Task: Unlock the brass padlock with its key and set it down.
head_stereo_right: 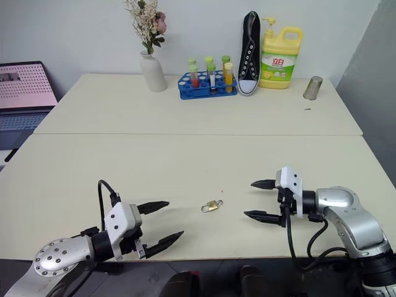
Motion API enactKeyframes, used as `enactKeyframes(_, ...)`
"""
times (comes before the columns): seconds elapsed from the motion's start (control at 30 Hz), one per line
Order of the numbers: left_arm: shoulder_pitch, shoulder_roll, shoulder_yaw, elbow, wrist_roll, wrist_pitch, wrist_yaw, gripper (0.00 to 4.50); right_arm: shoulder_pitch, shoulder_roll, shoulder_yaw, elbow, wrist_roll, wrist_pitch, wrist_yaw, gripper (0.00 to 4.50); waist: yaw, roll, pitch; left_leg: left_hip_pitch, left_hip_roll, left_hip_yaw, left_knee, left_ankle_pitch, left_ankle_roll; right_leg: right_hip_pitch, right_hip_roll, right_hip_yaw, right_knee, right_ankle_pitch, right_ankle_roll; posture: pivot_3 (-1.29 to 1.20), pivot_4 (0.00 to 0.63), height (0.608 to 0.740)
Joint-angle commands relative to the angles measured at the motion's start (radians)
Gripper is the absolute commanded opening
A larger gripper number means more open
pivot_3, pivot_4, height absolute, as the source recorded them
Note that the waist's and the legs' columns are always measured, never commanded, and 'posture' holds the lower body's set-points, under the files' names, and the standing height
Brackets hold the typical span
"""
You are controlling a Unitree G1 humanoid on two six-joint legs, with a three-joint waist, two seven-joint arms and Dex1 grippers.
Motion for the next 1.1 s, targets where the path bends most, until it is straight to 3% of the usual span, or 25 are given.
enactKeyframes(0.03,-0.008,-0.01,0.015,-0.021,-0.02,-0.016,-0.004,4.5,-0.004,0.006,-0.003,0.0,-0.006,-0.038,0.015,4.45,0.0,0.0,0.0,0.0,0.0,0.0,0.0,0.0,0.0,0.0,0.0,0.0,0.0,0.0,0.0,0.0,0.15,0.74)
enactKeyframes(0.47,-0.085,-0.026,-0.057,0.032,0.057,0.01,0.039,4.5,0.041,-0.003,-0.004,-0.014,-0.015,-0.015,-0.007,4.45,0.0,0.0,0.0,0.0,0.0,0.0,0.0,0.0,0.0,0.0,0.0,0.0,0.0,0.0,0.0,0.0,0.15,0.74)
enactKeyframes(0.67,-0.128,-0.021,-0.064,0.067,-0.004,0.007,-0.035,4.5,0.055,-0.014,-0.013,-0.043,-0.02,-0.012,-0.016,4.45,0.0,0.0,0.0,0.0,0.0,0.0,0.0,0.0,0.0,0.0,0.0,0.0,0.0,0.0,0.0,0.0,0.15,0.74)
enactKeyframes(1.1,-0.362,-0.162,-0.289,0.331,0.212,-0.08,0.023,4.5,0.037,-0.012,0.007,-0.128,-0.038,0.074,-0.098,4.45,0.002,0.0,0.0,0.0,-0.001,0.0,0.001,0.0,0.0,0.0,0.001,0.0,0.001,0.0,0.0,0.0,0.15,0.74)
